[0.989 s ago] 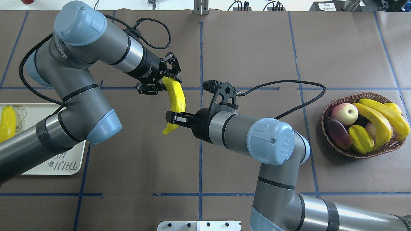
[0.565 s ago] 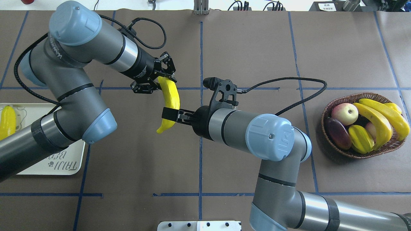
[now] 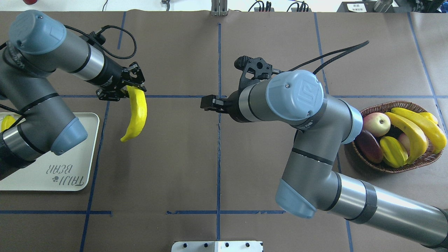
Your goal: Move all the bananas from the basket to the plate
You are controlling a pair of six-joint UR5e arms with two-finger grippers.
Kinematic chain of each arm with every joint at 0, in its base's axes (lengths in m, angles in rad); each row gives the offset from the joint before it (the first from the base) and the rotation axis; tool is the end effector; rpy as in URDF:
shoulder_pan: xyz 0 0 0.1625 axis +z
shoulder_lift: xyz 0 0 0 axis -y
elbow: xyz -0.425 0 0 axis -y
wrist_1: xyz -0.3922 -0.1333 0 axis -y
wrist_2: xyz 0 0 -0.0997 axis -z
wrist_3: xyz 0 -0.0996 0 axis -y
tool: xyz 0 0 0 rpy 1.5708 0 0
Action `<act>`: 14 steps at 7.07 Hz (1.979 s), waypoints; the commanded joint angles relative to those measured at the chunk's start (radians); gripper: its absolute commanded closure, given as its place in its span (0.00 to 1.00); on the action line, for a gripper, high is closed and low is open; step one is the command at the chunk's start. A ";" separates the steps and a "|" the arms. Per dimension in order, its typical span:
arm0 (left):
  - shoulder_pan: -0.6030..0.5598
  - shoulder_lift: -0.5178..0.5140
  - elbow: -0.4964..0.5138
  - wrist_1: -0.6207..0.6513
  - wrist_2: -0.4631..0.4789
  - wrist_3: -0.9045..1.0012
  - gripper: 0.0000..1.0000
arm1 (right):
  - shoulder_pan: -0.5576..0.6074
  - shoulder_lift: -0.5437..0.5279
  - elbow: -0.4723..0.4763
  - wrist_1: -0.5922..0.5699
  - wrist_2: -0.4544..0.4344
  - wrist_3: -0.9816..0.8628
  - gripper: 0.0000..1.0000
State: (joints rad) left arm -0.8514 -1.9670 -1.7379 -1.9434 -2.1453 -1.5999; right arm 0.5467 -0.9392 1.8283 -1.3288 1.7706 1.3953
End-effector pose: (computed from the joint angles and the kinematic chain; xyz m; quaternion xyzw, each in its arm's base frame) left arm 0.3503 -0.5201 0.3145 -0.0589 0.4976 -0.2492 0.8288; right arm -0.4782 -0.4239 0.1523 0.1096 -0.5286 0.1025 0.8355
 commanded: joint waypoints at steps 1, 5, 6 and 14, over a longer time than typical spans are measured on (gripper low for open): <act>-0.031 0.167 -0.037 -0.002 0.030 0.189 1.00 | 0.088 -0.009 0.000 -0.198 0.102 -0.149 0.00; -0.037 0.399 -0.040 -0.011 0.123 0.327 1.00 | 0.183 -0.102 0.051 -0.251 0.179 -0.357 0.00; -0.075 0.419 -0.029 -0.014 0.125 0.324 0.98 | 0.183 -0.102 0.052 -0.251 0.181 -0.357 0.00; -0.112 0.432 0.162 -0.187 0.127 0.383 0.72 | 0.185 -0.110 0.083 -0.253 0.185 -0.355 0.00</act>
State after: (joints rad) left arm -0.9544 -1.5359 -1.5864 -2.1254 -2.0182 -1.2509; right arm 0.7320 -1.0485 1.9094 -1.5815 1.9558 1.0396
